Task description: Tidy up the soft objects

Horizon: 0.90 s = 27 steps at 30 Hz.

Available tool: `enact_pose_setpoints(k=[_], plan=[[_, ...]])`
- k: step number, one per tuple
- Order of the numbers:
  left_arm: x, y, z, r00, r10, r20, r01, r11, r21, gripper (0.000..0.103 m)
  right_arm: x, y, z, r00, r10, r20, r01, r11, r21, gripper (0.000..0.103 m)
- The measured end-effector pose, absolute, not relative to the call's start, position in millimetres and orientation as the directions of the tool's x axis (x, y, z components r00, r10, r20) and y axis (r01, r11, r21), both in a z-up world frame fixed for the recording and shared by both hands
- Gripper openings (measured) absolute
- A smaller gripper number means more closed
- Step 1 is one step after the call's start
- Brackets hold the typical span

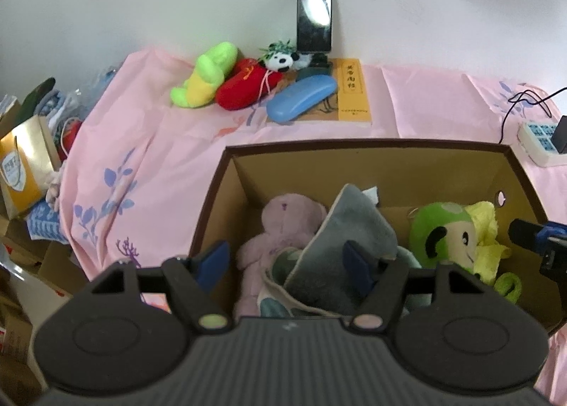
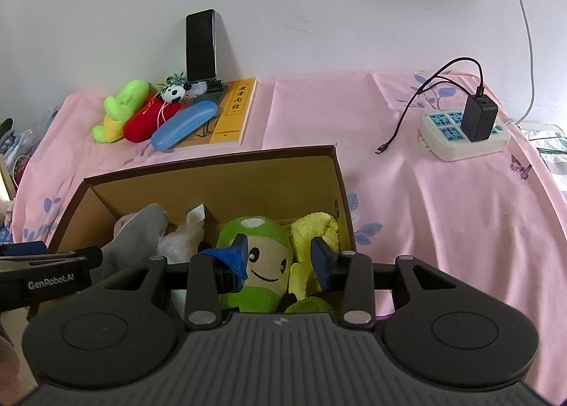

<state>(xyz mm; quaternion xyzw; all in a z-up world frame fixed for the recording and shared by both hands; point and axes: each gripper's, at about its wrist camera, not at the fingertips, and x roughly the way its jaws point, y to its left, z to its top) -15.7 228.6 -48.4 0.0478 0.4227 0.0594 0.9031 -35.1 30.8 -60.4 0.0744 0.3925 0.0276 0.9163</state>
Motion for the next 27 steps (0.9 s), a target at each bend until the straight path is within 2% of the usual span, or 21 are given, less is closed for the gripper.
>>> enact_pose_setpoints(k=[27], plan=[[-18,224,-61,0.606,0.120,-0.787,-0.030,0.991,0.127,0.071,-40,36,-66,0.680,0.083,-0.729,0.017,0.992,0.129,0.022]])
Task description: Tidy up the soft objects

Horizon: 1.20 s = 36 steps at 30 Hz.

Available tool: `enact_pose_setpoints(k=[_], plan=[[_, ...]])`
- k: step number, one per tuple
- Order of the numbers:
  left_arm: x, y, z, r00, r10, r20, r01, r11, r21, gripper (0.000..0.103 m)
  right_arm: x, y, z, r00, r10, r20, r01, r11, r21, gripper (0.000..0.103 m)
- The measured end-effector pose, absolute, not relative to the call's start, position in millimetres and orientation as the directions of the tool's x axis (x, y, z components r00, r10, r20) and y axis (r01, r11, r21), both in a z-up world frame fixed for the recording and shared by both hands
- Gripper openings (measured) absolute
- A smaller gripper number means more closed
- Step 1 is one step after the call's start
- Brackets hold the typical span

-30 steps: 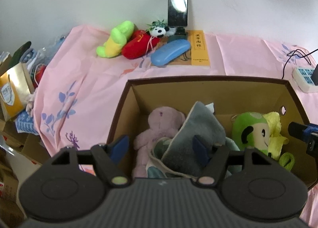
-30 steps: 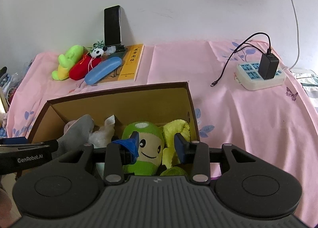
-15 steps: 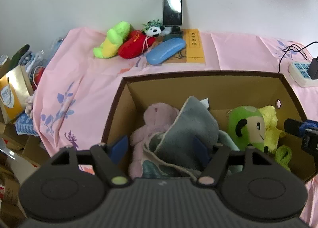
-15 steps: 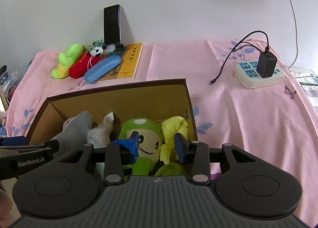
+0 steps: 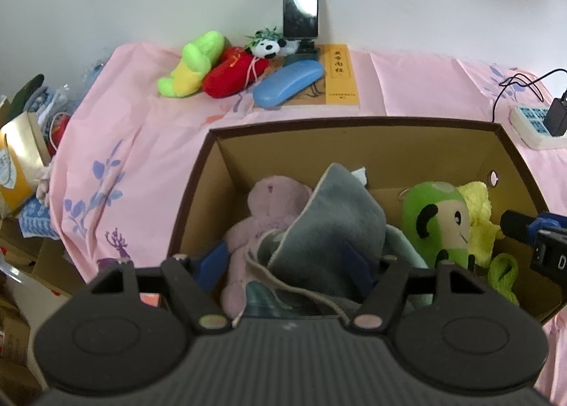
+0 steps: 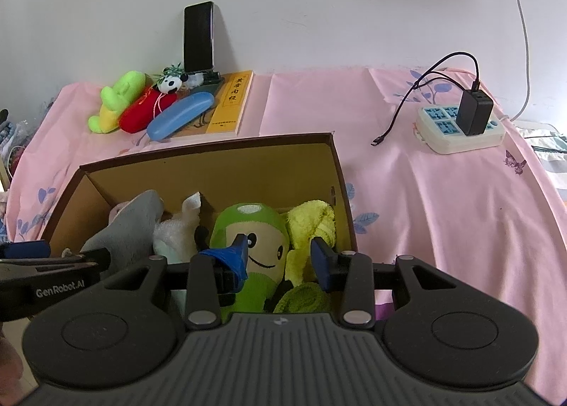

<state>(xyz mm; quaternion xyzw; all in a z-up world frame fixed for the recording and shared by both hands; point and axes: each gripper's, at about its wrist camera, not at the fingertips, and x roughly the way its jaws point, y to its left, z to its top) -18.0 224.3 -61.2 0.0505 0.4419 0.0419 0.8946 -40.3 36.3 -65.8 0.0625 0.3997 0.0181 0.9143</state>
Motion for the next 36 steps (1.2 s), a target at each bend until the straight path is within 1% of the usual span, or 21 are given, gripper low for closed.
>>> enact_pose_setpoints(k=[20,36], plan=[[-11,225,-76,0.579,0.085,-0.811,0.002,0.994,0.106,0.071,-35,40,-73,0.662,0.074,-0.746,0.033,0.991,0.128,0.022],[-7,226,-84,0.576,0.096,-0.812,-0.005,0.994,0.113,0.071,-30,45,-86,0.666,0.089,-0.741,0.010,0.992,0.128,0.022]])
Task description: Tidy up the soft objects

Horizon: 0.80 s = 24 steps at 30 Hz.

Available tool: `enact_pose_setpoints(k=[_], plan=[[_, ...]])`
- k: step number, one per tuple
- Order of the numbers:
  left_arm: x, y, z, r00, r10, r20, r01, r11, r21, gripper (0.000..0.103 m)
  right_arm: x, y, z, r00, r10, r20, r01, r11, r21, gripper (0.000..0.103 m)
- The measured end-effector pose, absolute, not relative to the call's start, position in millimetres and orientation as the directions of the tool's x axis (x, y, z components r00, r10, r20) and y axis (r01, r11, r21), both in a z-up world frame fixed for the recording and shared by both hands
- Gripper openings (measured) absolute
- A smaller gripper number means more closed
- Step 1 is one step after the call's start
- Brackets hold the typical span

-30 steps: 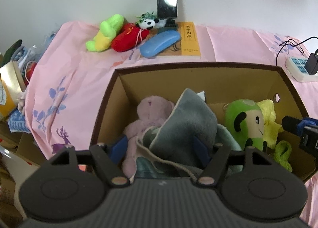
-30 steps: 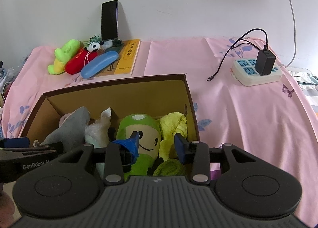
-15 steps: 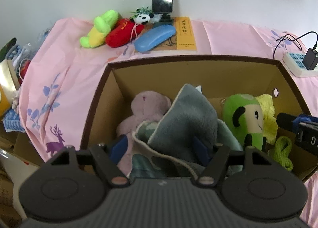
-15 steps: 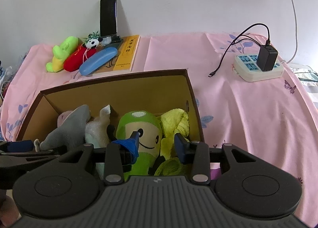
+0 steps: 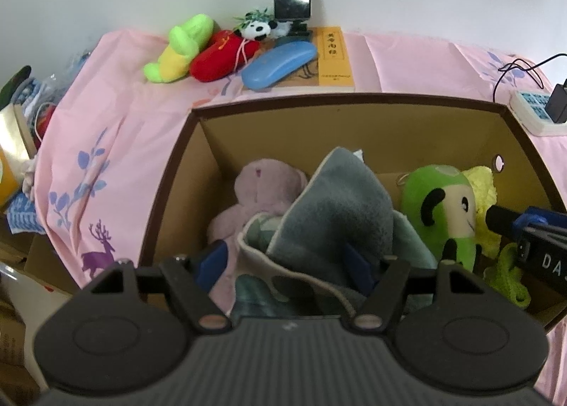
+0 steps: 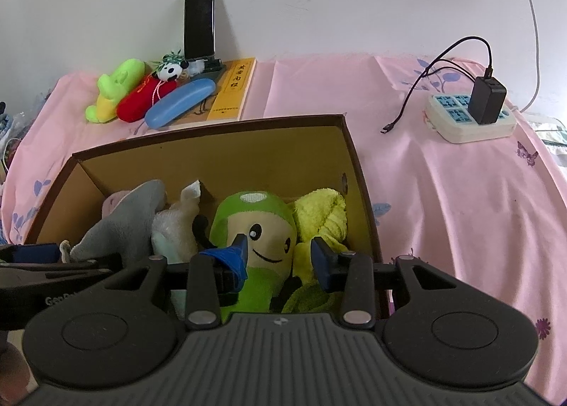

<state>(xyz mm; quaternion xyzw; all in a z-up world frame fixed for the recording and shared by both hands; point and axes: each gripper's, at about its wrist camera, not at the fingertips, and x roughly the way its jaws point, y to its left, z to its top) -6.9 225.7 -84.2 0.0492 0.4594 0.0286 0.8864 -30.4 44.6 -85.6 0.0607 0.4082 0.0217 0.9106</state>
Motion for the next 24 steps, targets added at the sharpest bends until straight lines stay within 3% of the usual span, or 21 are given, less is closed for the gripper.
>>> enact_pose_setpoints(k=[24], plan=[[2,229,-103,0.571,0.106,-0.814,-0.008,0.992,0.124,0.071,-25,44,-104,0.769,0.096,-0.632,-0.040,0.994,0.103,0.024]])
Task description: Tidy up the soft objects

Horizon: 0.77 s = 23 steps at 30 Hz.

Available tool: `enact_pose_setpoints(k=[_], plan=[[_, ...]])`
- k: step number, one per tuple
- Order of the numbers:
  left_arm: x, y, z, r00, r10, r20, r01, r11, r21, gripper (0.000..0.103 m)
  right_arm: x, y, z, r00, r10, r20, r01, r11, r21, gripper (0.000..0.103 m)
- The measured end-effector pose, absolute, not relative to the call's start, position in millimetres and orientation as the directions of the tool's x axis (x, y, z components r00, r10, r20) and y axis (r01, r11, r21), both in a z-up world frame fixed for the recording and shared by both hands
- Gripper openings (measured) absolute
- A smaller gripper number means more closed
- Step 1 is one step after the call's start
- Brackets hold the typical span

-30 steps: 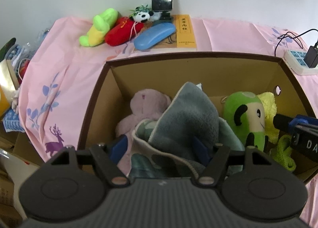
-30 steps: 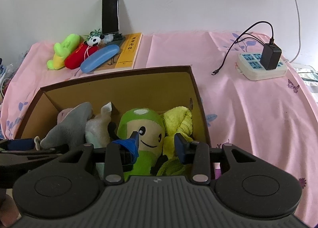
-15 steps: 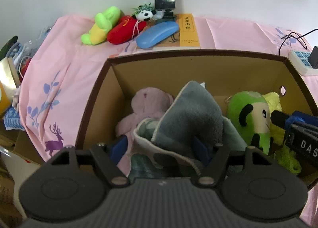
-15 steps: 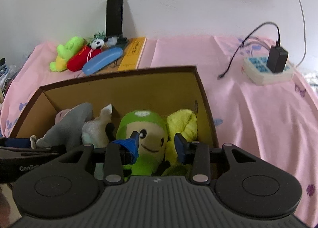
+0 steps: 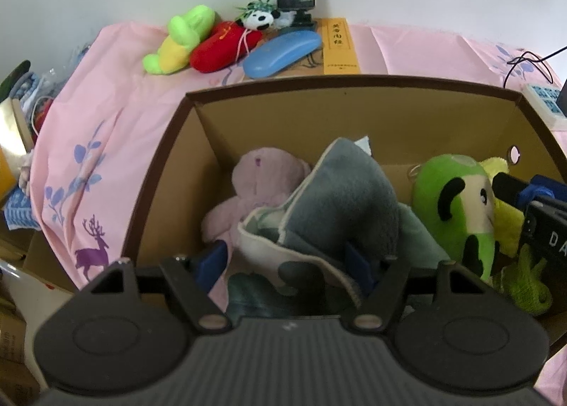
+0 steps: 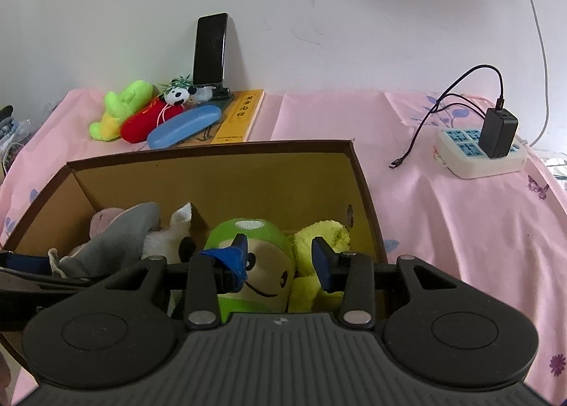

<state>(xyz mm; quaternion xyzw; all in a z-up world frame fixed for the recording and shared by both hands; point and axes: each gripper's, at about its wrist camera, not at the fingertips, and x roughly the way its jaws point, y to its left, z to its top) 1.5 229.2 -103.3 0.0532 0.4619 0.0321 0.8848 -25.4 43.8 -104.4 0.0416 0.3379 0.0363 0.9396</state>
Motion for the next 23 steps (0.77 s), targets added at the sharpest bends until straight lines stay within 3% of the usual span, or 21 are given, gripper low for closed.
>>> enact_pose_setpoints(k=[23], plan=[[2.5,232.7,-105.6,0.565,0.047,-0.824,-0.010,0.999,0.051,0.072,-26.6,43.1,-105.0,0.768,0.093,-0.634,-0.039,0.994,0.098,0.024]])
